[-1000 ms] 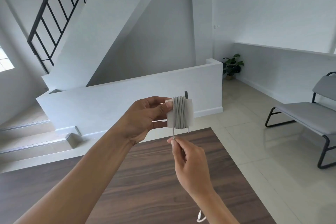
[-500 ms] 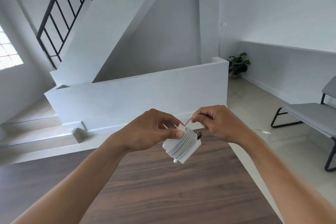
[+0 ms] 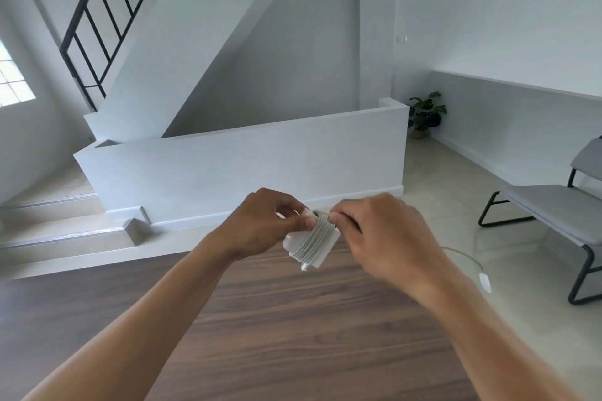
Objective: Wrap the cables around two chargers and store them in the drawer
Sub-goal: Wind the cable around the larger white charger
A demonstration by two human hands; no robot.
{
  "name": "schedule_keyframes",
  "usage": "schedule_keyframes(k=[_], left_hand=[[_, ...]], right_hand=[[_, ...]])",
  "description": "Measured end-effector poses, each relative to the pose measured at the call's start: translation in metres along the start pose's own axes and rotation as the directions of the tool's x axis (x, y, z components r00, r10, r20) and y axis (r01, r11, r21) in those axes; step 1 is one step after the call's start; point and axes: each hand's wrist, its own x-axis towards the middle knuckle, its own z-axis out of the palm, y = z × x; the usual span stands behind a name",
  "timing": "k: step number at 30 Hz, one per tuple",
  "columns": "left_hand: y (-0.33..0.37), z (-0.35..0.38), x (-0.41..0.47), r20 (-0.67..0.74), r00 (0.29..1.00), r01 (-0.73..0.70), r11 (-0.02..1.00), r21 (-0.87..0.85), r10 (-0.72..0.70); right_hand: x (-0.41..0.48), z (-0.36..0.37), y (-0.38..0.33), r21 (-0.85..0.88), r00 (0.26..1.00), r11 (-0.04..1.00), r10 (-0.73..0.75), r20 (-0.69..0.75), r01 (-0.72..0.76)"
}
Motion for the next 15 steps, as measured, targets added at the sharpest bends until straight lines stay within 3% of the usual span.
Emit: schedule_keyframes(k=[5, 8, 11, 15], left_hand=[[0.003, 0.002, 0.009, -0.091, 0.992, 0.067, 0.979, -0.194, -0.086], [0.006, 0.003, 0.012, -0.016, 0.984, 0.157, 0.919, -0.362, -0.175], [0.009, 0.006, 0.012, 0.063, 0.979, 0.2, 0.866, -0.459, -0.192], [0.014, 0.014, 0.01, 0.096, 0.977, 0.211, 0.805, -0.555, -0.19]], right_hand=[[-0.029, 0.031, -0.019, 0.059, 0.99, 0.998, -0.007, -0.138, 0.015], [-0.047, 0.058, -0.023, 0.159, 0.969, 0.987, 0.056, -0.241, -0.017], [-0.061, 0.085, -0.017, 0.389, 0.957, 0.919, 0.169, -0.236, -0.067], [-0.066, 0.099, -0.015, 0.502, 0.948, 0.863, 0.199, -0.248, -0.05]])
